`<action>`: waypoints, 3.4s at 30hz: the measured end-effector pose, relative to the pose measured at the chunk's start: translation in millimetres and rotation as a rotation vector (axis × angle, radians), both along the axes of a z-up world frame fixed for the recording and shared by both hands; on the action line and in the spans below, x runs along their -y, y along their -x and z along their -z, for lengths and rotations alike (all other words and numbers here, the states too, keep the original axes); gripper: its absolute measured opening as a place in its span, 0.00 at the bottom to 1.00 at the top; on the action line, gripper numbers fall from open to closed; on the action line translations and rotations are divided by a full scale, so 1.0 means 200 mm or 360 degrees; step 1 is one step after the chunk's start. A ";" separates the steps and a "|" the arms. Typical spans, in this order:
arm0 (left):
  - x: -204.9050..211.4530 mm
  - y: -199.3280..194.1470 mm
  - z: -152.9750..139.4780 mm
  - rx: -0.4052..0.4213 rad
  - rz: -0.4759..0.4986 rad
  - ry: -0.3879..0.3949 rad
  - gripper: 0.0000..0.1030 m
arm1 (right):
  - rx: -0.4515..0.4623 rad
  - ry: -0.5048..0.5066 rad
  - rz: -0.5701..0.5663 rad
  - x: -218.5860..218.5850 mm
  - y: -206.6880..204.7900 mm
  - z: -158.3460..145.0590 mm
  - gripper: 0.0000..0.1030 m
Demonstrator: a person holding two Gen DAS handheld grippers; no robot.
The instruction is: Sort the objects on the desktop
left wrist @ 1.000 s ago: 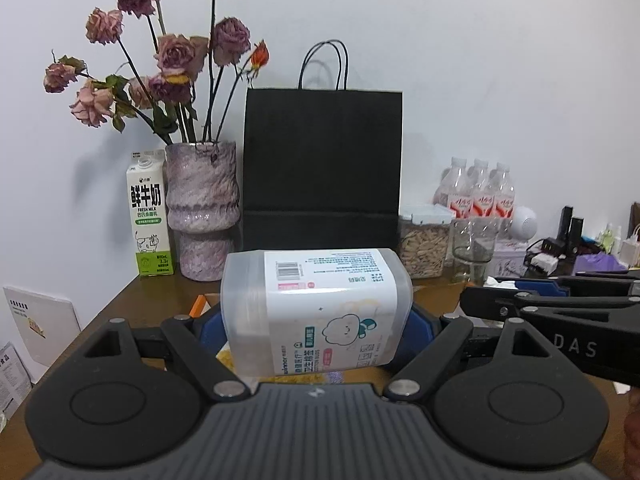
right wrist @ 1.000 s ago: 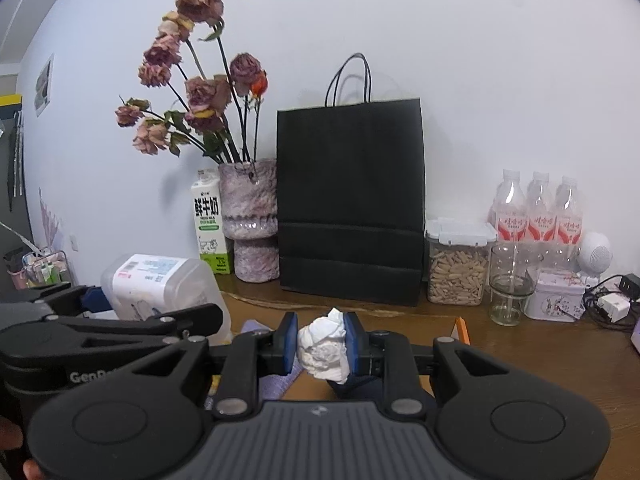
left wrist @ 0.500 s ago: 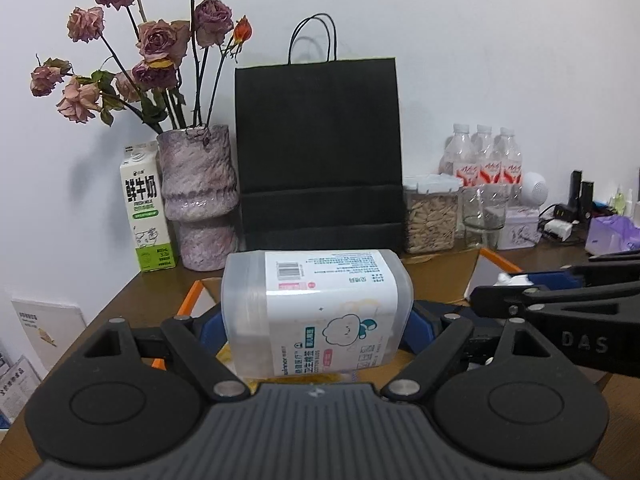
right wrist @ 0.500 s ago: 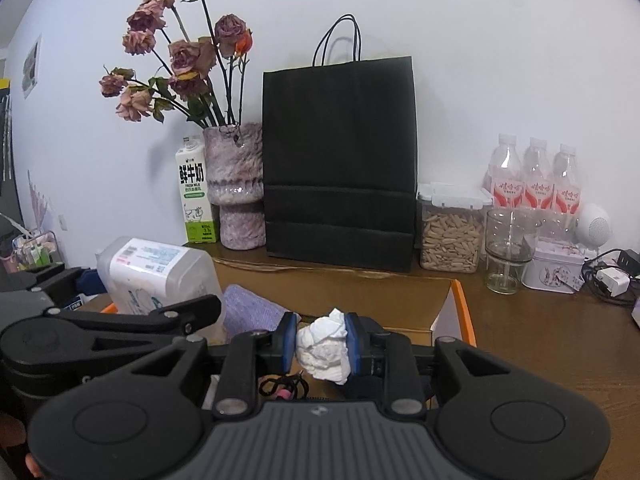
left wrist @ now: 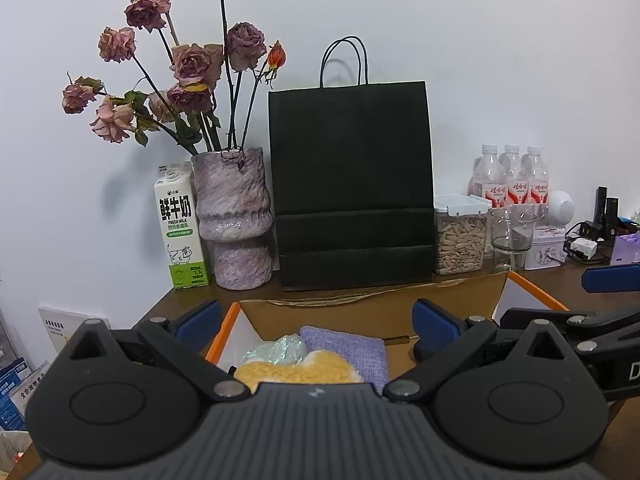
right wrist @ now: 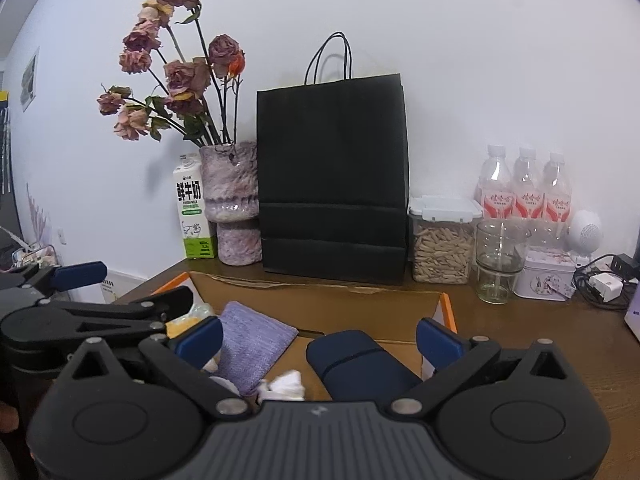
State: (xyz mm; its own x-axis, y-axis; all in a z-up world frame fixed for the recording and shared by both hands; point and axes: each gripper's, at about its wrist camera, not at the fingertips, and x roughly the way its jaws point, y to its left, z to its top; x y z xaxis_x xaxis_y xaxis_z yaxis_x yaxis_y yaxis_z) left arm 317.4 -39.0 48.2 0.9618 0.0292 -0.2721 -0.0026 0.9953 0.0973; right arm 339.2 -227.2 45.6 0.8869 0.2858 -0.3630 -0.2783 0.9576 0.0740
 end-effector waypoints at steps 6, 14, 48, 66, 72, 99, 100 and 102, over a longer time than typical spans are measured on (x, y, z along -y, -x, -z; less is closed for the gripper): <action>0.00 0.01 -0.01 -0.0001 0.0002 0.0009 1.00 | 0.0006 0.0006 0.0014 0.00 0.01 -0.01 1.00; -0.02 0.07 -0.05 0.0001 0.0011 0.0047 1.00 | 0.0029 0.0010 0.0035 0.00 0.07 -0.04 1.00; -0.17 0.82 0.07 -0.0133 0.0067 0.0260 1.00 | -0.0025 0.0087 -0.0007 -0.05 0.87 0.08 1.00; -0.13 0.98 0.20 -0.0291 0.0084 0.0200 1.00 | -0.0079 0.0060 0.0064 -0.02 1.07 0.19 1.00; -0.11 1.00 0.21 -0.0296 0.0113 0.0181 1.00 | -0.0086 0.0052 0.0052 -0.03 1.09 0.19 1.00; -0.11 1.00 0.22 -0.0300 0.0105 0.0176 1.00 | -0.0090 0.0055 0.0050 -0.03 1.10 0.20 1.00; -0.11 1.00 0.22 -0.0303 0.0105 0.0176 1.00 | -0.0091 0.0057 0.0051 -0.03 1.10 0.20 1.00; -0.11 1.00 0.22 -0.0305 0.0105 0.0174 1.00 | -0.0093 0.0059 0.0053 -0.03 1.09 0.20 1.00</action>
State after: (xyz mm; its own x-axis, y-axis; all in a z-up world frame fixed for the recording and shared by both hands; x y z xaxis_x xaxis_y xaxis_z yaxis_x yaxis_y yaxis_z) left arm 116.7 -17.6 4.8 0.8912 -0.0716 -0.4479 0.0706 0.9973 -0.0189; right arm 120.2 -221.1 5.8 0.8727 0.2419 -0.4241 -0.2424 0.9687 0.0537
